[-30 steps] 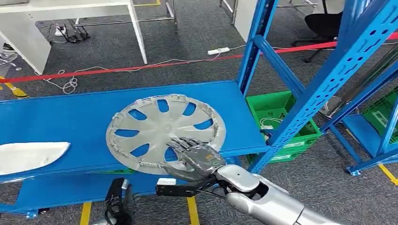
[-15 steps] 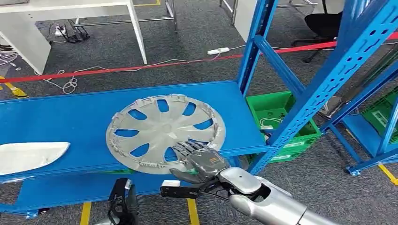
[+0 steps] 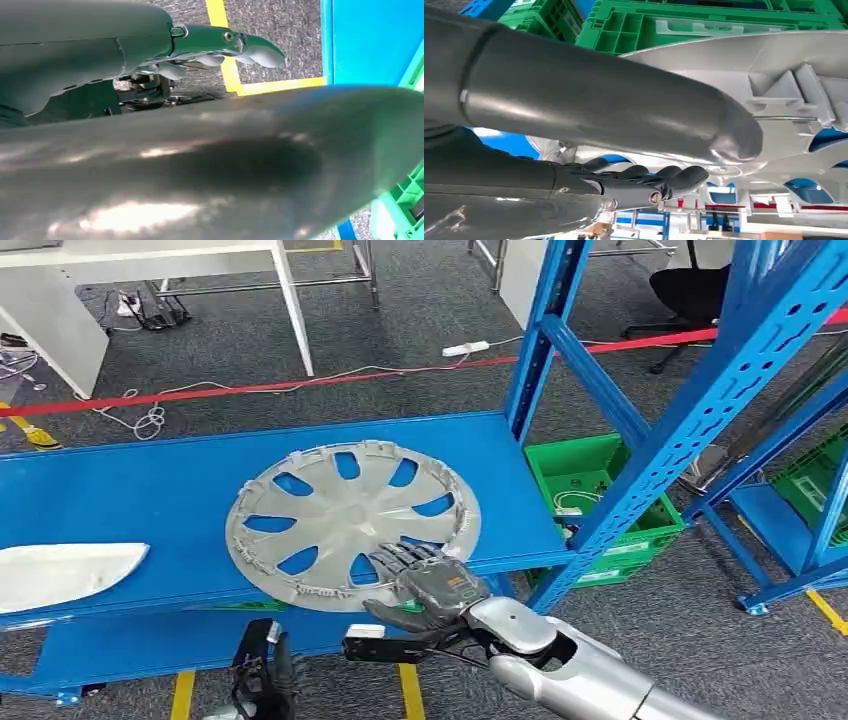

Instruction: Take the parts from the cabinet and place them on the table.

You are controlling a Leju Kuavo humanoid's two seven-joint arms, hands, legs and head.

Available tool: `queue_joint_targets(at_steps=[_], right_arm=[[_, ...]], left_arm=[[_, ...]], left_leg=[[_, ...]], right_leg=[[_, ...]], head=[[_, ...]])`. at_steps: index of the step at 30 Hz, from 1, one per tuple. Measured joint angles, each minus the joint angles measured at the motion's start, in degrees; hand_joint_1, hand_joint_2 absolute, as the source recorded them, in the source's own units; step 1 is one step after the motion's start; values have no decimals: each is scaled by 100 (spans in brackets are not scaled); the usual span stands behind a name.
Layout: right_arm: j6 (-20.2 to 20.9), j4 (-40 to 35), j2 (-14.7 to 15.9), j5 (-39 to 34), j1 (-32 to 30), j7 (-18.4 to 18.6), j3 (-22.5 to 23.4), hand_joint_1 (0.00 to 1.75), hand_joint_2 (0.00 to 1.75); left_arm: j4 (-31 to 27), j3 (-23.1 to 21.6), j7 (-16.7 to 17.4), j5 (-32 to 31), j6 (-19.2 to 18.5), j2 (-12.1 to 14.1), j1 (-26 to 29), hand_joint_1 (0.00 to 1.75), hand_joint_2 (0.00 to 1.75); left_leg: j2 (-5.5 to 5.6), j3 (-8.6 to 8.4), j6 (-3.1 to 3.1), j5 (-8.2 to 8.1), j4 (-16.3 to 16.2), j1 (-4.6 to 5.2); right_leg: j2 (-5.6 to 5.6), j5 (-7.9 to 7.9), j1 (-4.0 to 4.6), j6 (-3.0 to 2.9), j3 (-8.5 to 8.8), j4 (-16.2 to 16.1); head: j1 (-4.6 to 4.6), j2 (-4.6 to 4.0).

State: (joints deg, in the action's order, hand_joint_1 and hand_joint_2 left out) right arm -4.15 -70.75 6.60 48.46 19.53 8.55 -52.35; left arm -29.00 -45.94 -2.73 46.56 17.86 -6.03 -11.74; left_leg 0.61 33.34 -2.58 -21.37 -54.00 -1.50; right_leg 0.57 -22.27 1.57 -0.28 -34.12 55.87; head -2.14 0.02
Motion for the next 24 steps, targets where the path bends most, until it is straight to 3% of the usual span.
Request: queue_joint_targets(at_steps=[11,20,21,24], right_arm=[[-63,66,0,7,0,-57,0,0,0],[-149,289,-83,92,8,-70,0,0,0],[-111,323,-92,163,16,-59,0,0,175],[-39,457,-149,269,64,0,-2,0,175]], left_arm=[[0,0,7,4,-157,33,25,0,0],[0,-4,133,57,114,-87,-47,0,0],[0,-9,133,57,101,-92,-49,0,0],[2,-20,136,57,122,-120,-63,0,0]], left_leg=[[0,0,0,0,0,0],[0,1,0,0,0,0],[0,1,0,0,0,0],[0,0,0,0,0,0]], right_leg=[[0,0,0,0,0,0],[0,0,0,0,0,0],[-1,0,0,0,1,0],[-1,0,0,0,1,0]], head=[[0,-2],[-2,-2],[0,-2],[0,0]])
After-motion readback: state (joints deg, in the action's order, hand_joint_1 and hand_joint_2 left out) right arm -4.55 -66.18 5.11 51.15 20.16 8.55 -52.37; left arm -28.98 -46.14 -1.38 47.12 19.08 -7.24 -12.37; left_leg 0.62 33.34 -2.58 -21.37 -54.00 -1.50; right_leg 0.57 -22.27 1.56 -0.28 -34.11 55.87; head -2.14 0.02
